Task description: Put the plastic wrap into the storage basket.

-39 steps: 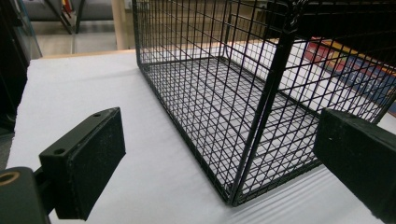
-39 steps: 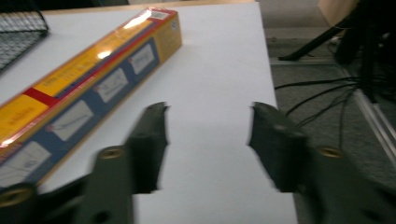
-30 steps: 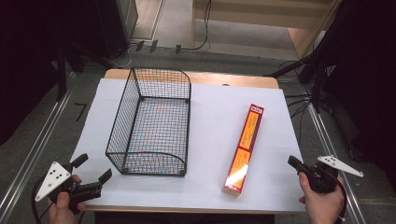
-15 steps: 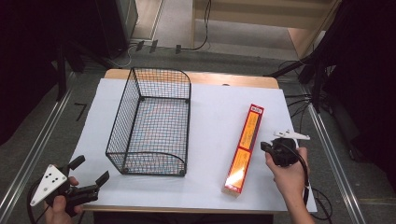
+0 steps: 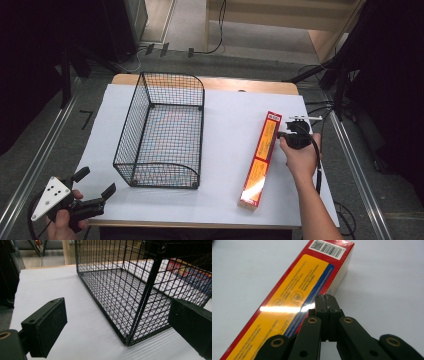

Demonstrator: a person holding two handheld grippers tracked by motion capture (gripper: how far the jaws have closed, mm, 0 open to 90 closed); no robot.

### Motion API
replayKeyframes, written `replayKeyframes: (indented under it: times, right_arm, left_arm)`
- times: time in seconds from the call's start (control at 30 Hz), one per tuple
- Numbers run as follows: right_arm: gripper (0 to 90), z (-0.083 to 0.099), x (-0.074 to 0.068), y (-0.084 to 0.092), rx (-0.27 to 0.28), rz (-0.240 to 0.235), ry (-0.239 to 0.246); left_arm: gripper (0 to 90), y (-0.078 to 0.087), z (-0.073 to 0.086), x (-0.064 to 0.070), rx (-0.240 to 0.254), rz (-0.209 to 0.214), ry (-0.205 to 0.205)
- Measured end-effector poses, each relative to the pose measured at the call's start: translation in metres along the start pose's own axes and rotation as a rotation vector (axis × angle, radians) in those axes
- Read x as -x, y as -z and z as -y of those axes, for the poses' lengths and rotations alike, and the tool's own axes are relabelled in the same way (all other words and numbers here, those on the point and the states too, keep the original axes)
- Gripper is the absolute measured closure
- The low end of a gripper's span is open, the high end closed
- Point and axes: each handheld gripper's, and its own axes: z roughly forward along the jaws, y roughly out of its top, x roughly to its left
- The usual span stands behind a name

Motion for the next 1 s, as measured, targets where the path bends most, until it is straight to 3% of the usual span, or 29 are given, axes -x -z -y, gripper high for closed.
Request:
replayKeyframes:
  times: [0.1,0.23,0.37,0.5,0.63,0.8,1.0]
  right_arm:
    - [90.0,-0.004,0.005,-0.010,-0.031,0.017,-0.017]
    - [90.0,-0.005,0.011,-0.020,-0.060,0.002,-0.018]
    - [90.0,-0.003,0.008,-0.031,-0.053,-0.016,0.032]
    - [90.0,-0.007,-0.004,-0.039,-0.052,-0.066,0.091]
    - [90.0,-0.011,-0.018,-0.046,-0.069,-0.107,0.120]
    - [90.0,-0.015,-0.030,-0.050,-0.080,-0.128,0.144]
    - [90.0,-0.022,-0.047,-0.052,-0.095,-0.165,0.227]
  left_arm:
    - [2.8,-0.001,0.000,0.002,0.006,0.007,-0.002]
    - [2.8,-0.001,-0.001,0.003,0.006,0.011,-0.001]
    - [2.8,-0.003,-0.001,0.003,0.006,0.015,-0.001]
    - [2.8,-0.005,-0.001,0.003,0.001,0.018,-0.005]
    - [2.8,-0.004,-0.001,0.003,0.003,0.019,-0.006]
    - [2.8,-0.003,-0.001,0.002,0.007,0.018,-0.001]
    - [2.8,-0.003,-0.001,0.002,0.001,0.019,0.001]
